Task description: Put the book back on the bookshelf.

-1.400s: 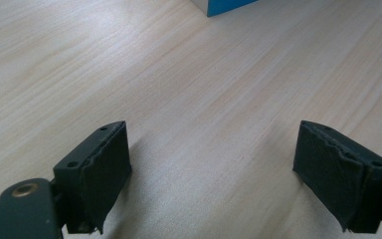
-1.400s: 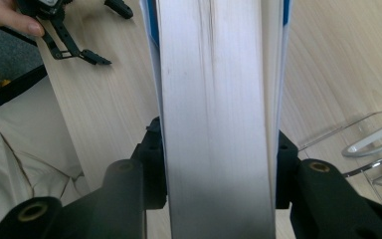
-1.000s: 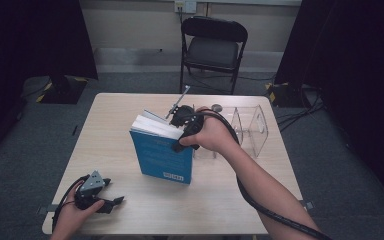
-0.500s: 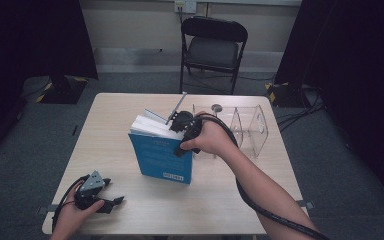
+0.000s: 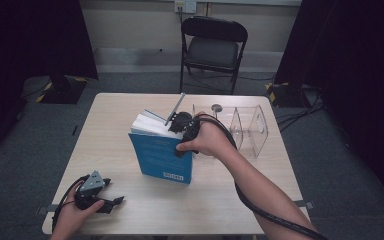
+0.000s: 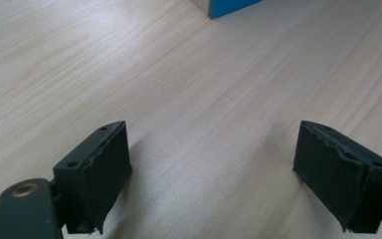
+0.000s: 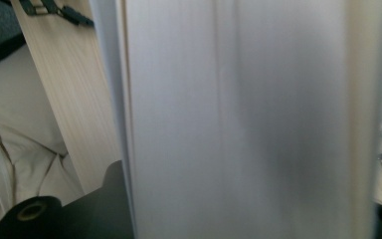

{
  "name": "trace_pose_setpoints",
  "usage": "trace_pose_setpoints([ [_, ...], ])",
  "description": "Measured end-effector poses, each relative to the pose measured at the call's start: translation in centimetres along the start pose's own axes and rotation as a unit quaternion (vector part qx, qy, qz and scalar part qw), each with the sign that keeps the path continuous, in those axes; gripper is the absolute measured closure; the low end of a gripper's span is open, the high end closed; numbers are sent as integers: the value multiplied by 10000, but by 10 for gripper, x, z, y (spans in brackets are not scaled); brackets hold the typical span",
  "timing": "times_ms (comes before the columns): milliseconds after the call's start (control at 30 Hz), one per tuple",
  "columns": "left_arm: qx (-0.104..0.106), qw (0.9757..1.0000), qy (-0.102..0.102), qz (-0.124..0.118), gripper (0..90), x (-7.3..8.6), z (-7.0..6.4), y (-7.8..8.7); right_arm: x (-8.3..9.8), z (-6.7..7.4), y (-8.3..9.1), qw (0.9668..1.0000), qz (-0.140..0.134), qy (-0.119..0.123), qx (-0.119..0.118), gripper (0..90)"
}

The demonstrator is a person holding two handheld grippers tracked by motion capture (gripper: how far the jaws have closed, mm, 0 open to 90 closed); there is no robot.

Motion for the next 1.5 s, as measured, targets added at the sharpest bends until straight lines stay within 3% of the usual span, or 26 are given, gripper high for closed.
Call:
trace_pose_setpoints([
  [333,0,10000,-11,2,137,0,0,0,1,0,0,9999,99,43,88,601],
  [500,0,10000,-7,0,138,0,0,0,1,3,1,9997,83,-187,156,610],
  [633,-2,10000,-8,1,138,0,0,0,0,6,2,9989,94,-460,28,614],
  [800,0,10000,-7,-1,138,0,0,0,2,4,8,9984,158,-542,-58,616],
  [1500,-19,10000,-8,7,132,0,1,0,37,6,42,9966,321,-754,-83,618],
])
Point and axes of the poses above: each handheld gripper's, and its own axes: y roughly backward along the jaws, x roughly out of its underside, z roughly to its left, the point moved 8 cm from there along -y, roughly forward along the jaws, and after that the axes turned 5 degrees about y, right-handed, at the moved point
